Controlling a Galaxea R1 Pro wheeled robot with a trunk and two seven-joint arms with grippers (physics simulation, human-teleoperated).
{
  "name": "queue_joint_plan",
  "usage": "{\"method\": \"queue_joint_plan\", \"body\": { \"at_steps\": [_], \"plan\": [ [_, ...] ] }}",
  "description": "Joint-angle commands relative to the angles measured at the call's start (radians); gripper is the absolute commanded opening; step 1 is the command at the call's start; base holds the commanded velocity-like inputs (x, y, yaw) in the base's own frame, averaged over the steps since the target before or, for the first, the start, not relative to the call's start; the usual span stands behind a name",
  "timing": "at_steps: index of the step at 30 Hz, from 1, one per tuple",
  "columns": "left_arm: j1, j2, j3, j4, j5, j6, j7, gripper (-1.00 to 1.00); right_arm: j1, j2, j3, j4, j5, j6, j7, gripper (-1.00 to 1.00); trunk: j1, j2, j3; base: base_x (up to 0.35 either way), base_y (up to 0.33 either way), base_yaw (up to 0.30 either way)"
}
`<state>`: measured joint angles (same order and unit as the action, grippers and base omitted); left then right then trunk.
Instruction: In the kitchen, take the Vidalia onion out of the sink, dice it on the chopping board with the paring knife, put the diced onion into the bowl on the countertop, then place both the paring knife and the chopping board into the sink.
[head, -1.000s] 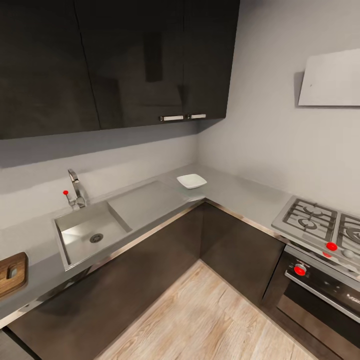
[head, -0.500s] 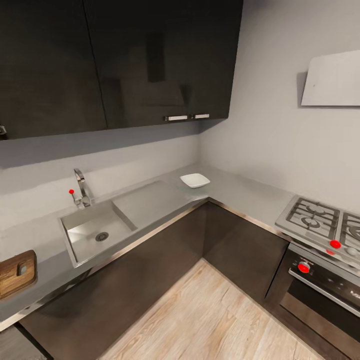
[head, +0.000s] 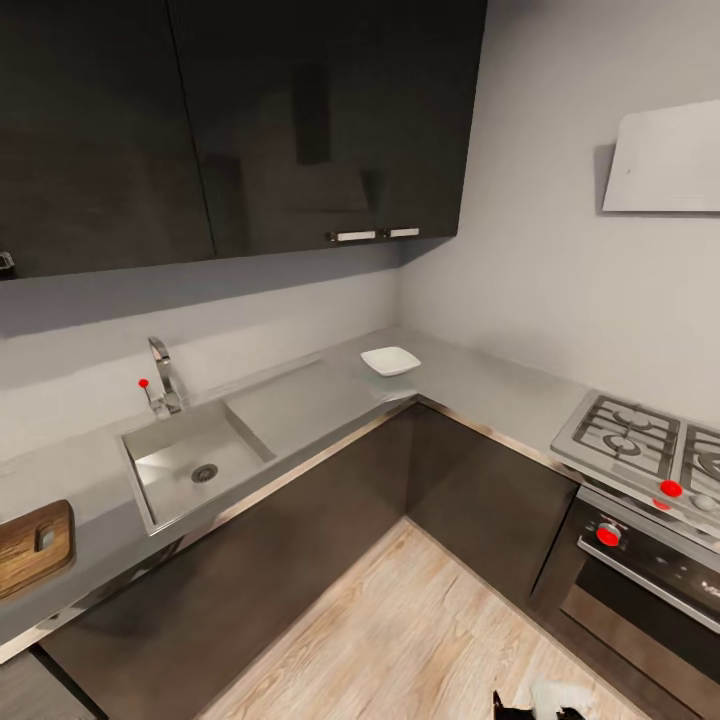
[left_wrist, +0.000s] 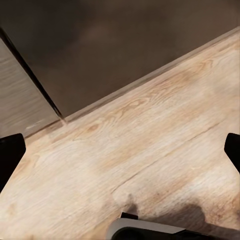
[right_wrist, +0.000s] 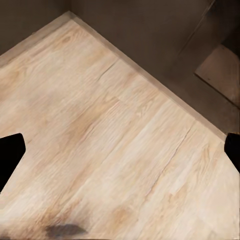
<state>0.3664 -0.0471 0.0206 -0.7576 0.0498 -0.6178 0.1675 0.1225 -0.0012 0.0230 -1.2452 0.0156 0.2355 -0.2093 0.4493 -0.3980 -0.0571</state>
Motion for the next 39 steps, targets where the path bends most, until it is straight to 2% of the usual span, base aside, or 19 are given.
{"method": "queue_joint_plan", "body": {
  "at_steps": [1, 4, 5, 8, 11, 12, 13, 19, 20, 22, 26, 27, 28, 30, 31, 33, 34, 37, 39],
  "plan": [
    [0.0, 0.0, 0.001, 0.0, 0.005, -0.002, -0.002, 1.0, -0.006, 0.0, 0.002, -0.079, 0.012, 0.073, -0.011, 1.0, 0.001, -0.002, -0.002, 0.0, 0.0, 0.0],
    [0.0, 0.0, 0.001, 0.003, 0.005, -0.001, -0.002, 1.0, -0.057, 0.0, 0.002, -0.217, 0.047, 0.194, -0.021, 1.0, 0.001, -0.002, -0.002, 0.0, 0.0, 0.0],
    [0.0, -0.001, 0.001, 0.004, 0.005, -0.001, -0.002, 1.0, -0.071, 0.0, 0.002, -0.228, 0.053, 0.208, -0.022, 1.0, 0.001, -0.002, -0.002, 0.0, 0.0, 0.0],
    [0.0, -0.002, 0.001, 0.014, 0.005, 0.0, -0.002, 1.0, -0.177, 0.001, 0.002, -0.262, 0.081, 0.309, -0.025, 1.0, 0.001, -0.002, -0.002, 0.0, 0.0, 0.0],
    [0.0, -0.002, 0.001, 0.02, 0.005, 0.0, -0.002, 1.0, -0.338, 0.001, 0.002, -0.272, 0.091, 0.423, -0.026, 1.0, 0.001, -0.002, -0.002, 0.0, 0.0, 0.0],
    [0.0, -0.003, 0.001, 0.027, 0.005, 0.0, -0.002, 1.0, -0.414, 0.001, 0.002, -0.273, 0.092, 0.47, -0.027, 1.0, 0.001, -0.002, -0.002, 0.0, 0.0, 0.0],
    [0.0, -0.003, 0.001, 0.03, 0.005, 0.0, -0.002, 1.0, -0.437, 0.001, 0.002, -0.274, 0.092, 0.486, -0.026, 1.0, 0.001, -0.002, -0.002, 0.0, 0.0, 0.0],
    [-0.001, -0.003, -0.001, 0.053, 0.004, 0.0, -0.002, 1.0, -0.693, 0.002, 0.003, -0.271, 0.095, 0.633, -0.027, 1.0, 0.001, -0.002, -0.002, 0.0, 0.0, 0.0],
    [-0.001, -0.004, -0.003, 0.054, 0.004, 0.0, -0.002, 1.0, -0.797, 0.002, 0.003, -0.265, 0.096, 0.674, -0.027, 1.0, 0.001, -0.002, -0.002, 0.0, 0.0, 0.0],
    [-0.001, -0.004, -0.003, 0.055, 0.004, 0.0, -0.002, 1.0, -0.882, 0.002, 0.003, -0.246, 0.096, 0.707, -0.027, 1.0, 0.001, -0.002, -0.002, 0.0, 0.0, 0.0],
    [-0.001, -0.004, -0.004, 0.055, 0.004, 0.0, -0.002, 1.0, -1.091, 0.002, 0.003, -0.082, 0.096, 0.738, -0.027, 1.0, 0.001, -0.002, -0.002, 0.0, 0.0, 0.0],
    [-0.001, -0.004, -0.004, 0.055, 0.004, 0.0, -0.002, 1.0, -1.179, 0.001, 0.003, 0.029, 0.097, 0.741, -0.026, 1.0, 0.001, -0.002, -0.002, 0.0, 0.0, 0.0],
    [-0.001, -0.004, -0.004, 0.055, 0.004, 0.0, -0.002, 1.0, -1.207, 0.001, 0.003, 0.07, 0.097, 0.741, -0.026, 1.0, 0.001, -0.002, -0.002, 0.0, 0.0, 0.0],
    [-0.001, -0.004, -0.004, 0.055, 0.004, 0.0, -0.002, 1.0, -1.315, 0.0, 0.003, 0.241, 0.098, 0.735, -0.025, 1.0, 0.001, -0.002, -0.002, 0.0, 0.0, 0.0],
    [-0.001, -0.004, -0.004, 0.055, 0.004, 0.0, -0.002, 1.0, -1.339, 0.0, 0.003, 0.283, 0.098, 0.73, -0.025, 1.0, 0.001, -0.002, -0.002, 0.0, 0.0, 0.0],
    [-0.001, -0.004, -0.004, 0.055, 0.004, 0.0, -0.002, 1.0, -1.42, -0.001, 0.003, 0.431, 0.098, 0.694, -0.025, 1.0, 0.001, -0.002, -0.002, 0.01, -0.02, 0.0],
    [-0.001, -0.004, -0.01, 0.055, 0.004, 0.0, -0.002, 1.0, -1.463, 0.0, 0.002, 0.531, 0.096, 0.643, -0.023, 1.0, 0.001, -0.002, -0.002, 0.1, -0.117, 0.0],
    [-0.001, -0.004, -0.024, 0.055, 0.004, 0.0, -0.002, 1.0, -1.483, 0.005, 0.003, 0.587, 0.091, 0.61, -0.016, 1.0, 0.001, -0.002, -0.002, 0.147, -0.17, 0.0],
    [-0.001, -0.004, -0.033, 0.055, 0.004, 0.0, -0.002, 1.0, -1.49, 0.018, 0.003, 0.603, 0.087, 0.596, 0.021, 1.0, 0.001, -0.002, -0.002, 0.194, -0.22, 0.0]
  ]
}}
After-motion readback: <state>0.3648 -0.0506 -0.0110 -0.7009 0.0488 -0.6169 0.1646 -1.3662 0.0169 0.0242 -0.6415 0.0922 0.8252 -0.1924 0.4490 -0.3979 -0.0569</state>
